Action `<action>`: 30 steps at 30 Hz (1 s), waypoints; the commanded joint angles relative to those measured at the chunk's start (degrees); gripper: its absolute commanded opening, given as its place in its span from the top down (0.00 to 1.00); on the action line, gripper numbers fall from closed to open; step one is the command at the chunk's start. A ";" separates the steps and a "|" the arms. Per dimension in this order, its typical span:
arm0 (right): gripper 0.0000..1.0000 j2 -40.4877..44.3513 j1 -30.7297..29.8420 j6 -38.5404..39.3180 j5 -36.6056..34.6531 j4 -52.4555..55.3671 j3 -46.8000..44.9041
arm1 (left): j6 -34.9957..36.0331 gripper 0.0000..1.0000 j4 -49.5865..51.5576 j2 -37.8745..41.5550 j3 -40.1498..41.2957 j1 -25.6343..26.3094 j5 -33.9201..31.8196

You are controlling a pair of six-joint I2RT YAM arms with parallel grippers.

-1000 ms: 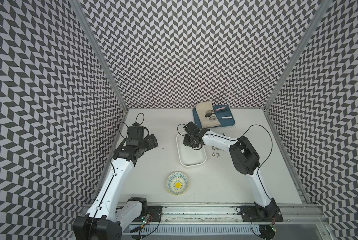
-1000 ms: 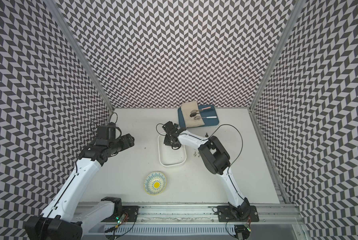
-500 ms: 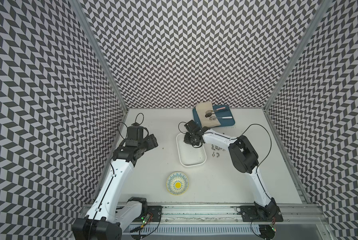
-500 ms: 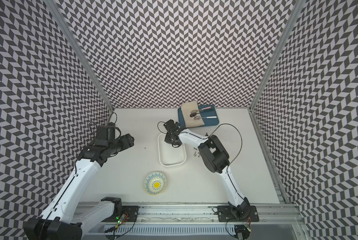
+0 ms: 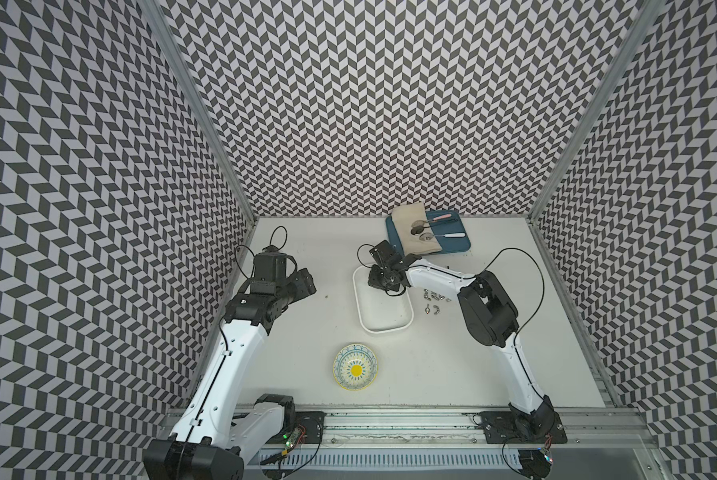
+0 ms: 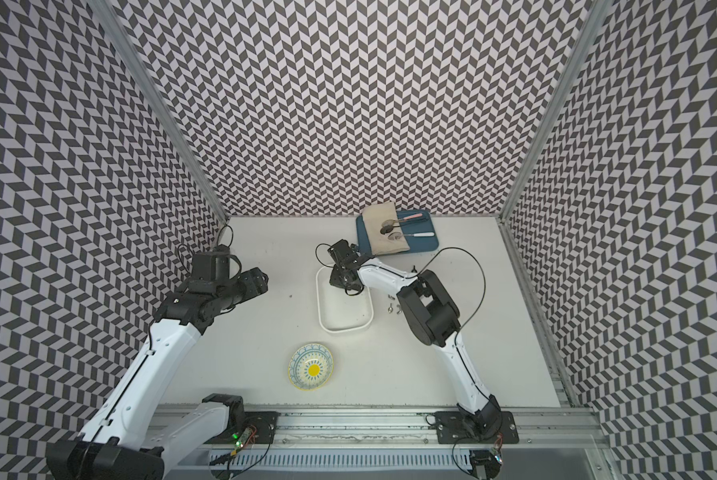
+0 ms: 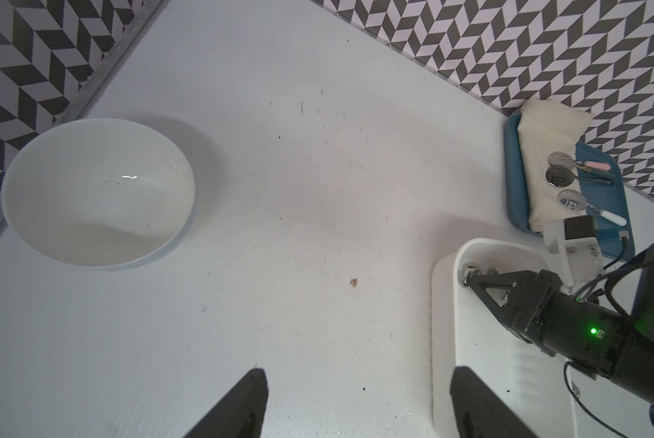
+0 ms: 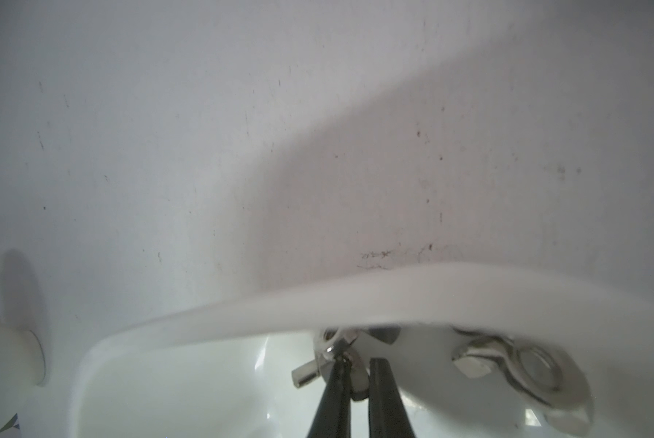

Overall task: Take out the wing nut from the storage box
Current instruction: Pick up the wing nut from the storage box.

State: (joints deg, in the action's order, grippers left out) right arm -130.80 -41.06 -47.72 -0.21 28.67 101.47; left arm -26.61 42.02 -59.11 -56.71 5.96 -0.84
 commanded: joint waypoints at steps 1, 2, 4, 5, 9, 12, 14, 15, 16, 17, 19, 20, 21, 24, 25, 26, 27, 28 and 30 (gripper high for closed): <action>0.92 4.06 -0.07 2.07 -0.21 0.03 -2.33 | 0.07 0.20 0.26 1.02 0.01 -0.33 -0.57; 0.92 4.68 -0.07 2.48 -0.31 -0.04 -2.90 | 0.00 0.20 0.13 1.02 0.05 -0.33 -0.54; 0.93 5.59 -0.16 3.13 -0.26 -0.09 -3.70 | -0.11 0.20 -0.06 0.95 0.11 -0.35 -0.40; 0.93 6.01 -0.24 3.48 -0.32 -0.10 -4.03 | -0.13 0.20 -0.09 0.93 0.10 -0.34 -0.40; 0.93 6.96 -0.60 5.68 0.25 0.51 -4.63 | -0.35 0.20 -0.45 0.84 0.19 -0.35 -0.19; 0.93 6.58 -1.08 9.53 1.52 2.53 -3.91 | -0.37 0.20 -0.55 0.75 0.19 -0.33 -0.04; 0.93 6.01 -1.51 12.52 1.77 4.68 -3.47 | -0.32 0.20 -0.70 0.75 0.25 -0.33 -0.14; 0.93 5.76 -1.72 13.58 2.11 5.50 -3.47 | -0.29 0.20 -0.69 0.67 0.25 -0.33 -0.13; 0.93 5.52 -1.87 14.77 2.55 6.30 -3.56 | -0.31 0.20 -0.77 0.66 0.23 -0.33 -0.21; 0.93 5.26 -2.05 15.70 2.88 7.02 -3.73 | -0.34 0.20 -0.73 0.66 0.25 -0.37 -0.22; 0.93 5.21 -2.51 17.03 3.19 7.72 -4.55 | -0.36 0.20 -0.80 0.49 0.14 -0.35 -0.17; 0.93 5.27 -2.74 17.45 3.57 7.88 -5.02 | -0.31 0.20 -0.82 0.40 0.05 -0.33 -0.13; 0.93 5.42 -2.92 17.78 3.71 7.98 -5.52 | -0.27 0.20 -0.80 0.27 -0.12 -0.33 -0.13; 0.87 5.95 -3.62 18.68 3.38 8.65 -6.11 | -0.19 0.20 -0.86 -0.08 -0.41 -0.33 -0.19; 0.83 6.07 -3.71 18.74 2.85 9.03 -6.11 | -0.14 0.20 -0.78 -0.19 -0.52 -0.36 -0.13; 0.79 6.32 -3.79 18.57 2.31 9.05 -6.15 | -0.10 0.20 -0.87 -0.28 -0.59 -0.33 -0.15; 0.77 6.58 -3.81 18.34 1.95 8.97 -6.20 | -0.06 0.20 -0.89 -0.38 -0.60 -0.33 -0.13; 0.75 6.87 -3.83 17.96 1.38 8.87 -5.92 | -0.07 0.20 -0.81 -0.52 -0.72 -0.35 -0.05; 0.72 7.22 -3.81 17.07 0.42 8.80 -4.73 | -0.09 0.20 -0.81 -0.78 -1.05 -0.33 0.13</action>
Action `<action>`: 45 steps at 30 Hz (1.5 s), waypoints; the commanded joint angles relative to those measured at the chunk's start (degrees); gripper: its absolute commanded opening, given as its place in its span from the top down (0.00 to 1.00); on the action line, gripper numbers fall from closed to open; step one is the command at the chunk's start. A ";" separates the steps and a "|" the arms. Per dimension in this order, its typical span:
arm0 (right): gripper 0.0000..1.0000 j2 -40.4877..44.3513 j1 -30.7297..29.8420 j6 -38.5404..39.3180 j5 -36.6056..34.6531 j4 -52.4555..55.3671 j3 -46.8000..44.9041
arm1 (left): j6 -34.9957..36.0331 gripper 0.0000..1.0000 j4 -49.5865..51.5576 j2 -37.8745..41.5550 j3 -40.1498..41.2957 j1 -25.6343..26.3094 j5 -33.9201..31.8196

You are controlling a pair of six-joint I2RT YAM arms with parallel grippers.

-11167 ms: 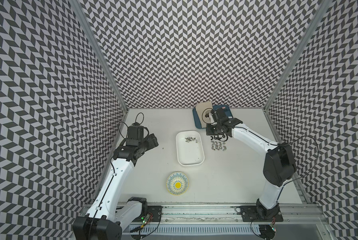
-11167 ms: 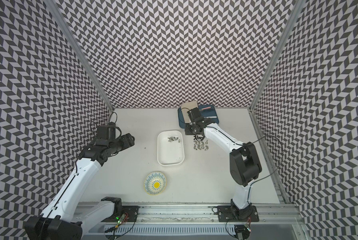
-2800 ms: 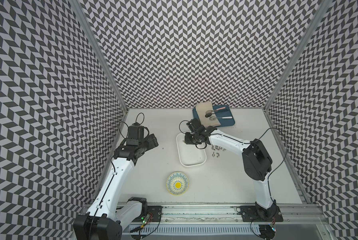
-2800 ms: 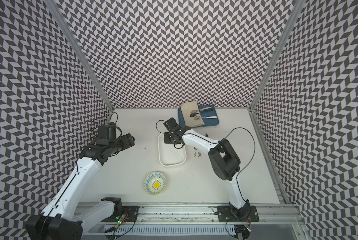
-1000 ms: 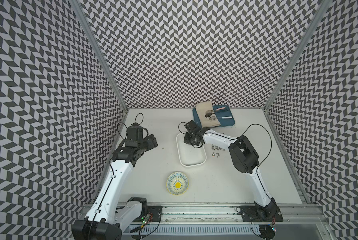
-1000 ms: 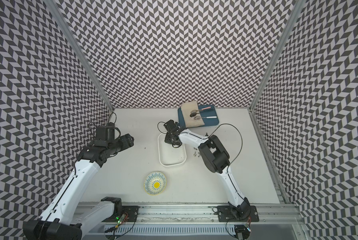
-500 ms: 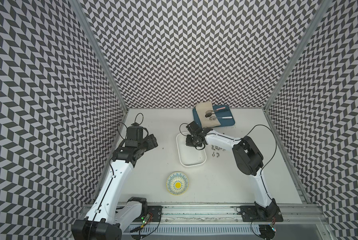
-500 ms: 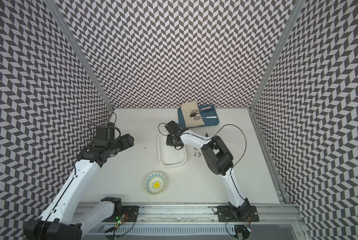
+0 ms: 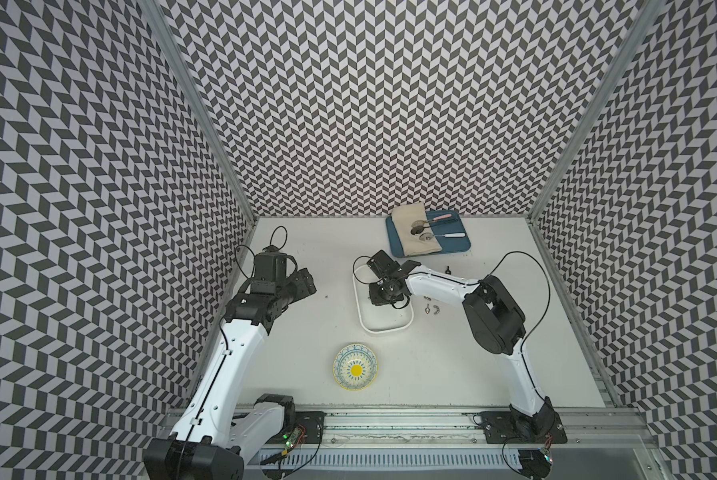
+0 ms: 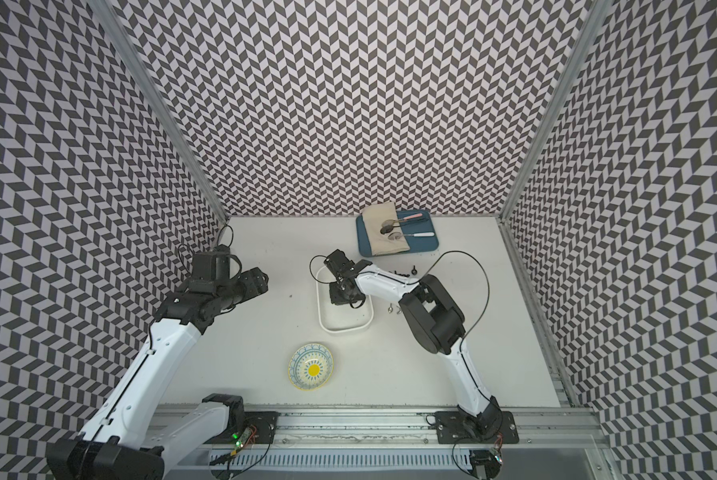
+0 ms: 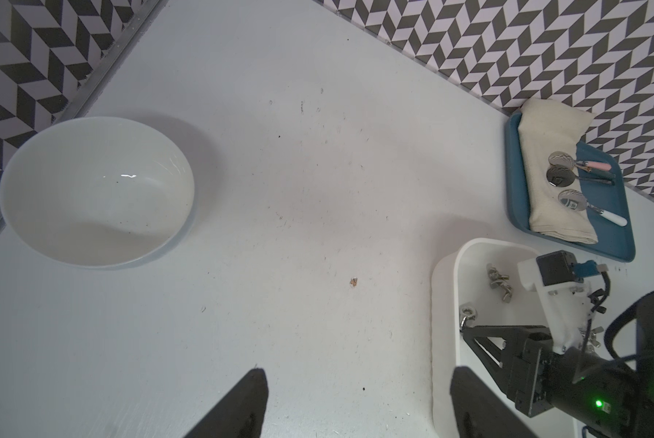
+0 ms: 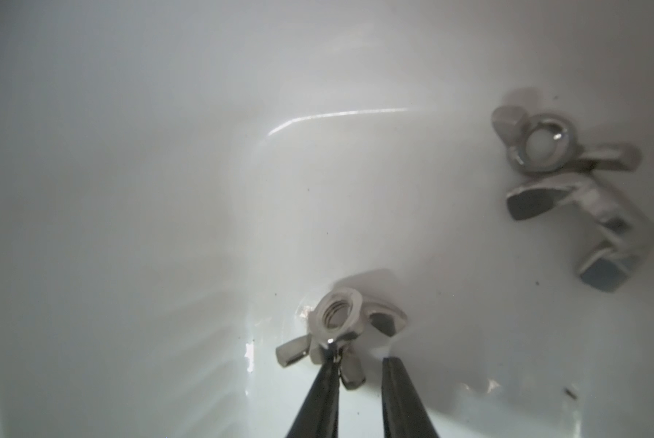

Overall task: Take out the wing nut from the storage box
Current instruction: Pick up the wing nut from the storage box.

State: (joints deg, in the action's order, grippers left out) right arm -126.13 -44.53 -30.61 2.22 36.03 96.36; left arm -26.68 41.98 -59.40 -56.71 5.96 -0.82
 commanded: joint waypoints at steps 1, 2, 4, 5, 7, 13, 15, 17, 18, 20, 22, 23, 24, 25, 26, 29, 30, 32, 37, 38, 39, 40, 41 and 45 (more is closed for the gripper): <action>0.71 2.72 -0.33 -0.73 -2.24 1.33 1.27 | 0.11 0.20 -0.67 -0.61 -1.32 -0.33 0.06; 0.71 2.73 -0.27 -1.34 -2.48 1.12 2.31 | 0.13 0.20 -0.55 -0.71 -1.46 -0.33 -0.05; 0.70 2.44 -0.22 -2.53 -2.31 0.80 4.36 | 0.31 0.20 -0.32 -0.75 -1.90 -0.33 -0.20; 0.70 1.98 -0.18 -3.06 -2.05 0.88 5.52 | 0.31 0.20 -0.25 -0.72 -2.07 -0.33 -0.26; 0.69 0.77 -0.11 -3.49 -1.54 1.24 7.66 | 0.40 0.20 -0.05 -0.68 -2.24 -0.35 -0.41; 0.66 -2.26 -0.11 -0.11 -2.00 2.48 10.36 | 0.66 0.20 0.60 -0.37 -2.53 -0.33 -1.08; 0.64 -3.44 -0.07 2.53 -2.02 3.39 10.88 | 0.80 0.20 0.73 -0.36 -2.61 -0.33 -1.14; 0.63 -4.32 -0.03 4.41 -2.56 4.56 11.27 | 0.75 0.20 0.74 -0.37 -2.71 -0.39 -1.19; 0.62 -4.68 0.06 4.72 -2.43 5.19 11.44 | 0.77 0.20 0.69 -0.37 -2.71 -0.33 -1.05; 0.62 -4.99 0.15 4.64 -1.87 5.62 11.35 | 0.79 0.20 0.69 -0.54 -2.88 -0.34 -1.03; 0.62 -5.35 0.20 4.09 -0.98 5.63 11.31 | 0.75 0.20 0.66 -0.72 -3.01 -0.36 -0.93; 0.62 -5.50 0.15 3.86 -0.83 5.72 11.25 | 0.77 0.20 0.70 -0.72 -3.02 -0.36 -0.77; 0.62 -5.83 0.15 3.51 -0.77 5.80 11.23 | 0.71 0.20 0.70 -0.72 -3.04 -0.34 -0.71; 0.62 -6.09 0.17 3.29 -0.80 5.78 11.18 | 0.66 0.20 0.70 -0.63 -3.00 -0.34 -0.72; 0.62 -6.23 0.21 3.06 -0.81 5.72 11.04 | 0.66 0.20 0.67 -0.55 -2.91 -0.33 -0.68; 0.63 -6.89 0.21 2.47 -1.08 5.63 10.85 | 0.57 0.20 0.91 -0.13 -2.78 -0.35 -0.78; 0.64 -7.09 0.17 2.23 -1.15 5.40 10.87 | 0.57 0.20 0.91 0.02 -2.71 -0.33 -0.83; 0.66 -7.45 0.17 1.96 -1.05 4.99 10.94 | 0.50 0.20 1.08 0.33 -2.50 -0.34 -0.85; 0.76 -8.48 0.20 1.15 -0.25 4.40 12.21 | 0.44 0.20 1.26 0.94 -2.31 -0.34 -1.06; 0.77 -8.52 0.29 0.93 -0.07 4.31 12.36 | 0.45 0.20 1.31 0.95 -2.27 -0.38 -1.03; 0.78 -8.37 0.24 0.66 0.25 4.18 12.45 | 0.31 0.20 1.34 1.03 -2.35 -0.35 -1.03; 0.78 -8.23 0.26 0.42 0.57 3.99 12.34 | 0.32 0.20 1.31 1.08 -2.42 -0.33 -1.10; 0.79 -7.95 0.30 0.17 0.90 3.68 12.28 | 0.37 0.20 1.35 1.12 -2.40 -0.33 -1.20; 0.82 -6.79 0.50 -0.67 1.65 2.74 12.10 | 0.35 0.20 1.44 1.30 -2.41 -0.33 -1.11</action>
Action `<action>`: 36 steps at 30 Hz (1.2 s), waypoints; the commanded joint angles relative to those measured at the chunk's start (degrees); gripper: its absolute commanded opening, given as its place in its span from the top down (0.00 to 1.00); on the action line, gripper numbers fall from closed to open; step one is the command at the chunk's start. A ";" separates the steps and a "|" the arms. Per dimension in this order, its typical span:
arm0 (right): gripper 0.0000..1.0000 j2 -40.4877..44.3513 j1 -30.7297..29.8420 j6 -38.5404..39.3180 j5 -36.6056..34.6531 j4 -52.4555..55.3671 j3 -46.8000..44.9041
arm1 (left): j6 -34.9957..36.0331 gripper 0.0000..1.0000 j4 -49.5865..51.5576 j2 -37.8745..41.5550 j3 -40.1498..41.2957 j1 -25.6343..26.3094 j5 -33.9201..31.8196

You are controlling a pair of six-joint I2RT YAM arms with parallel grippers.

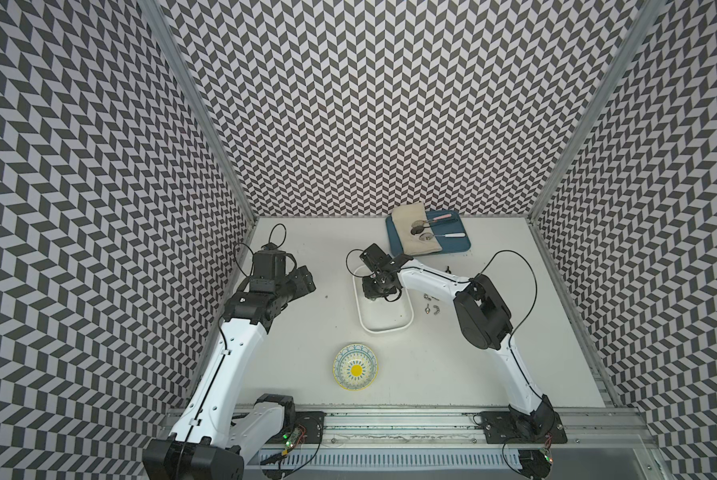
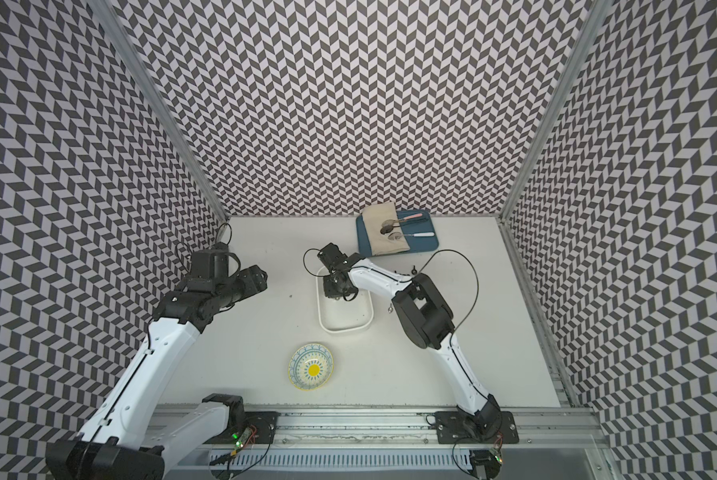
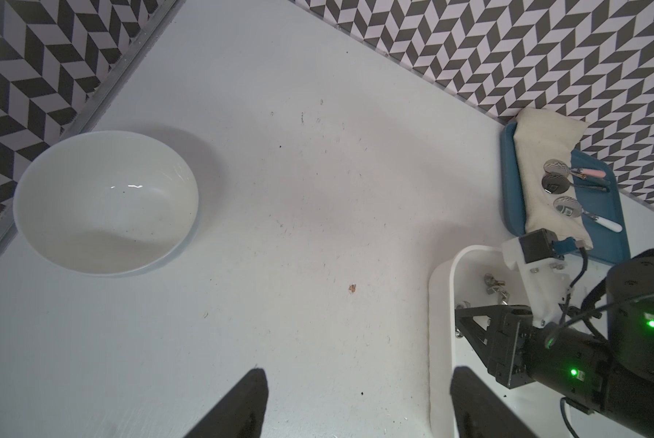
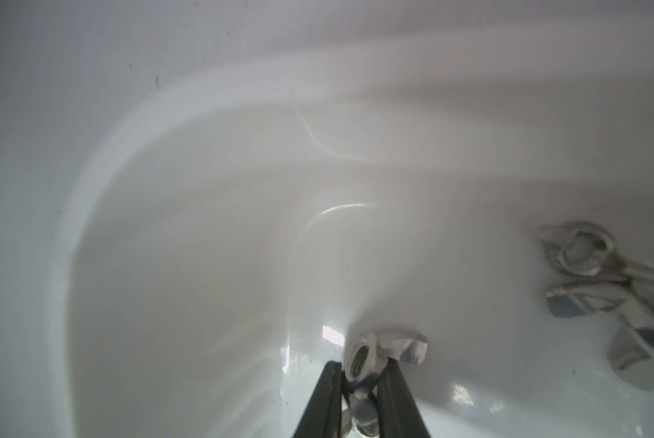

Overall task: Take out the wing nut from the storage box
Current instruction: Pick up the wing nut from the storage box.

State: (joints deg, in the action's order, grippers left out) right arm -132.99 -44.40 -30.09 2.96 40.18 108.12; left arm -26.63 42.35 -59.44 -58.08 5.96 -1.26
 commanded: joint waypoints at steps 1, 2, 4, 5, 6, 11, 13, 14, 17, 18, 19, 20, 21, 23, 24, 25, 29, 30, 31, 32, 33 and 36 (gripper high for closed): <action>0.83 0.25 0.46 -1.36 1.08 -1.51 0.43 | 0.27 0.20 0.98 1.34 -1.04 -0.33 -0.70; 0.84 0.51 0.54 -1.47 1.06 -1.64 0.43 | 0.28 0.20 0.99 1.37 -1.02 -0.34 -0.68; 0.85 1.01 0.68 -1.64 0.99 -1.77 0.52 | 0.27 0.20 0.99 1.43 -1.02 -0.34 -0.83; 0.86 1.27 0.72 -1.72 0.89 -1.82 0.60 | 0.31 0.20 0.98 1.50 -0.99 -0.33 -0.81; 0.87 1.55 0.84 -1.82 0.80 -1.91 0.61 | 0.33 0.20 1.02 1.53 -0.96 -0.40 -0.77; 0.90 3.20 0.98 -1.91 1.05 -2.24 1.04 | 0.27 0.20 1.03 1.87 -0.67 -0.40 -1.04; 0.90 3.89 1.03 -1.91 0.93 -2.26 1.21 | 0.27 0.20 0.96 1.87 -0.59 -0.34 -1.06; 0.90 4.28 0.99 -1.91 0.94 -2.22 1.22 | 0.27 0.20 0.97 1.87 -0.63 -0.33 -1.07; 0.90 5.62 1.07 -1.91 0.94 -2.22 1.00 | 0.33 0.20 0.82 1.87 -0.61 -0.33 -1.12; 0.90 6.12 1.12 -1.99 0.97 -2.22 0.89 | 0.27 0.20 0.84 1.87 -0.63 -0.37 -1.16; 0.90 6.70 1.16 -1.99 1.06 -2.22 0.72 | 0.27 0.20 0.81 1.87 -0.52 -0.33 -1.13; 0.90 7.32 1.18 -1.99 1.02 -2.22 0.61 | 0.28 0.20 0.77 1.87 -0.46 -0.33 -1.03; 0.90 7.83 1.25 -1.95 1.07 -2.22 0.53 | 0.20 0.20 0.74 1.83 -0.48 -0.33 -1.03; 0.90 9.03 1.41 -1.77 0.93 -2.17 0.14 | 0.21 0.20 0.55 1.78 -0.37 -0.33 -0.96; 0.90 9.44 1.49 -1.65 0.90 -2.21 -0.07 | 0.12 0.20 0.59 1.70 -0.36 -0.33 -0.97; 0.90 9.67 1.59 -1.44 0.75 -2.22 -0.14 | 0.09 0.20 0.54 1.70 -0.38 -0.34 -0.85; 0.83 8.05 1.38 2.14 2.62 -2.31 1.10 | -0.08 0.20 0.10 1.35 -0.19 -0.33 -0.56; 0.81 7.53 1.19 3.11 2.73 -2.17 1.45 | -0.08 0.20 0.02 1.34 -0.21 -0.33 -0.44; 0.79 6.97 0.92 3.84 2.22 -1.92 1.64 | -0.12 0.20 -0.07 1.34 -0.21 -0.33 -0.41; 0.78 6.38 0.81 4.11 1.82 -1.48 1.74 | -0.11 0.20 -0.07 1.41 -0.15 -0.33 -0.48; 0.78 5.90 0.85 4.15 1.83 -1.11 1.67 | -0.14 0.20 -0.07 1.43 -0.10 -0.38 -0.50; 0.78 4.74 0.68 4.07 3.06 -1.14 1.40 | -0.20 0.20 -0.07 1.68 0.19 -0.35 -0.67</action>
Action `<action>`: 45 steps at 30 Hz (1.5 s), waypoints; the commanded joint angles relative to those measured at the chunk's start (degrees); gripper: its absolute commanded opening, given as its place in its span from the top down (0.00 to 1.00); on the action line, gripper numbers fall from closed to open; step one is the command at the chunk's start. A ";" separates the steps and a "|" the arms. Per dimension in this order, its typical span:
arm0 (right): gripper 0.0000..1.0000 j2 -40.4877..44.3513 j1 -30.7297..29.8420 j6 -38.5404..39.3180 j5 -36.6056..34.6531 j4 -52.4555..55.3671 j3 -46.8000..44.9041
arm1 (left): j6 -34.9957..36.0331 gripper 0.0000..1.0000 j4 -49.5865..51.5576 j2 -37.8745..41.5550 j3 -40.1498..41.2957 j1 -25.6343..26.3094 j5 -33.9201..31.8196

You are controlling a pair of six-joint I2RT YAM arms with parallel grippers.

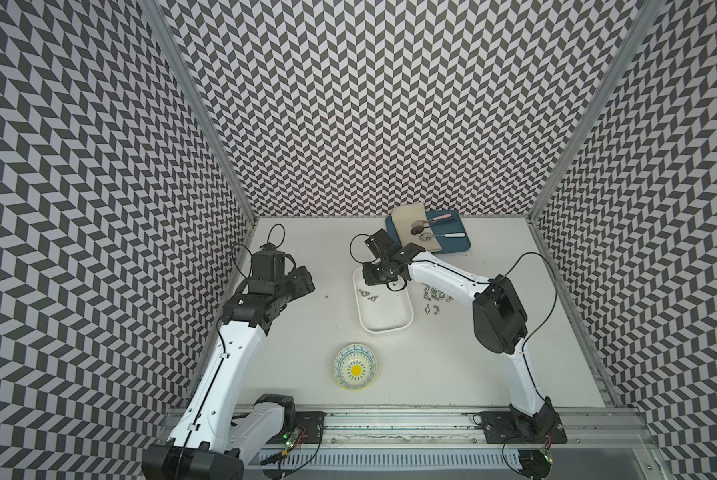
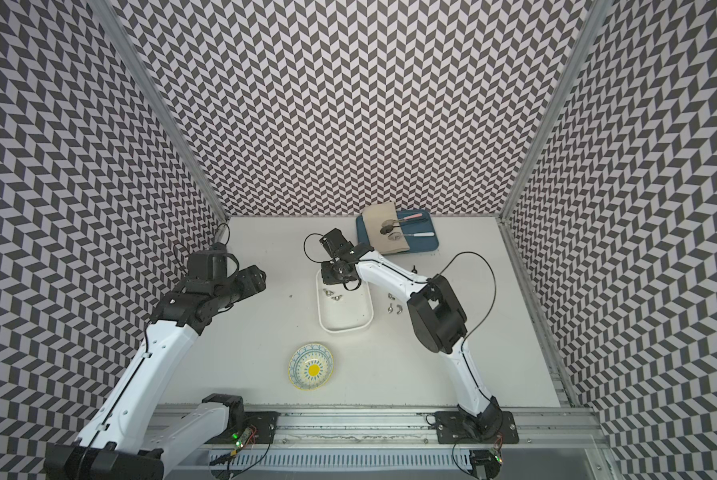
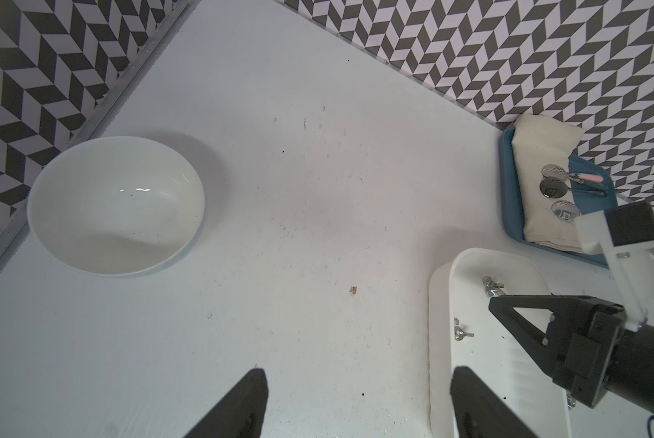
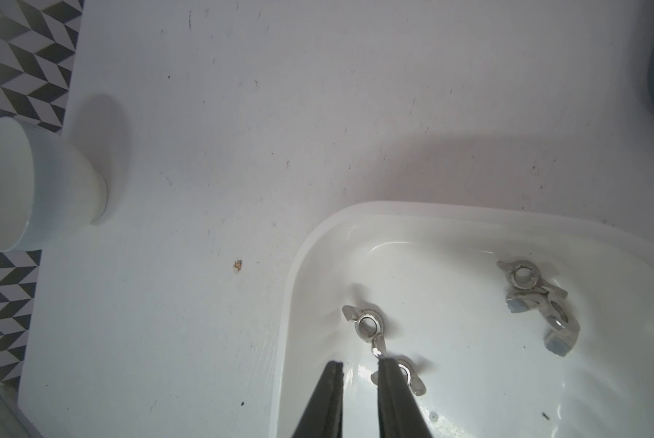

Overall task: Take out the wing nut from the storage box
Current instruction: Pick up the wing nut from the storage box.

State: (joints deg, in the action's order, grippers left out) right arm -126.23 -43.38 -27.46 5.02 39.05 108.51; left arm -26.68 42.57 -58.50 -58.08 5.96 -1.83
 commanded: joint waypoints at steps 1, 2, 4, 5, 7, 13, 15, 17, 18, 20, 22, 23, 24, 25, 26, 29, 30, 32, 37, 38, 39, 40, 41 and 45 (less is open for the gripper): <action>0.78 -2.41 -0.54 1.44 1.17 -0.11 1.08 | -0.32 0.20 -0.46 0.82 0.40 -0.33 -0.13; 0.78 -2.89 -0.78 1.74 1.37 -0.28 1.25 | -0.39 0.20 -0.55 0.84 0.49 -0.33 -0.03; 0.78 -3.84 -1.46 2.80 1.16 -0.21 1.82 | -0.48 0.20 -0.55 0.81 0.52 -0.35 -0.02; 0.78 -4.29 -1.76 3.80 1.10 -0.12 2.01 | -0.46 0.20 -0.55 0.71 0.51 -0.33 -0.07; 0.78 -4.97 -2.55 5.72 0.35 0.12 2.14 | -0.44 0.20 -0.38 0.80 0.34 -0.33 -0.03; 0.72 -6.55 -3.72 9.05 -3.46 1.03 2.06 | -0.57 0.20 -0.29 0.67 0.25 -0.33 -0.26; 0.72 -6.98 -3.73 9.26 -4.35 1.03 2.14 | -0.60 0.20 -0.29 0.58 0.17 -0.38 -0.20; 0.72 -7.51 -3.73 9.51 -5.20 1.03 2.23 | -0.59 0.20 -0.29 0.49 0.01 -0.33 -0.20; 0.72 -7.77 -3.73 9.66 -5.44 1.03 2.21 | -0.64 0.20 -0.23 0.57 -0.03 -0.34 -0.26; 0.72 -8.19 -3.73 9.80 -5.88 1.16 2.23 | -0.65 0.20 -0.12 0.58 -0.10 -0.38 -0.37; 0.72 -8.41 -3.73 9.80 -5.84 1.21 2.10 | -0.66 0.20 -0.03 0.67 -0.10 -0.33 -0.46; 0.72 -8.44 -3.72 9.72 -5.93 1.16 2.06 | -0.61 0.20 0.01 0.67 -0.10 -0.33 -0.55; 0.72 -8.63 -3.73 9.50 -6.19 1.12 2.10 | -0.61 0.20 0.06 0.67 -0.19 -0.35 -0.55; 0.72 -8.83 -3.73 9.30 -6.38 1.12 2.18 | -0.63 0.20 0.06 0.67 -0.25 -0.33 -0.51; 0.72 -8.94 -3.71 8.99 -6.62 1.12 2.40 | -0.57 0.20 0.06 0.62 -0.32 -0.33 -0.46; 0.68 -8.95 -3.60 7.97 -6.46 1.12 2.78 | -0.39 0.20 0.32 0.47 -0.79 -0.33 -0.55; 0.66 -8.90 -3.64 7.34 -6.40 1.12 3.16 | -0.24 0.20 0.31 0.41 -0.89 -0.33 -0.61; 0.65 -8.53 -3.51 6.03 -6.61 0.95 3.50 | -0.23 0.20 0.52 0.40 -1.15 -0.35 -0.64; 0.64 -6.98 -2.36 1.59 -5.17 -0.17 3.90 | 0.00 0.20 1.12 0.50 -1.67 -0.34 -1.00; 0.64 -6.63 -2.14 0.68 -5.11 -0.35 3.82 | 0.09 0.20 1.27 0.49 -1.74 -0.34 -0.99; 0.64 -6.22 -1.84 -0.48 -4.66 -0.45 3.81 | 0.09 0.20 1.44 0.58 -1.78 -0.35 -1.07; 0.64 -5.69 -1.56 -1.88 -4.00 -0.95 3.44 | 0.19 0.20 1.46 0.58 -1.85 -0.33 -1.12; 0.64 -5.07 -1.32 -3.02 -3.45 -1.64 2.79 | 0.16 0.20 1.47 0.66 -1.82 -0.33 -1.15; 0.64 -3.14 -0.74 -6.79 -0.95 -5.08 -0.47 | 0.13 0.20 1.67 0.67 -1.83 -0.33 -0.97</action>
State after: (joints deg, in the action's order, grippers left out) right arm -133.16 -44.62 -29.95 1.85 38.26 109.49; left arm -26.85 43.20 -58.50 -58.08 5.96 -1.98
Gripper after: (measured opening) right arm 0.360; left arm 0.799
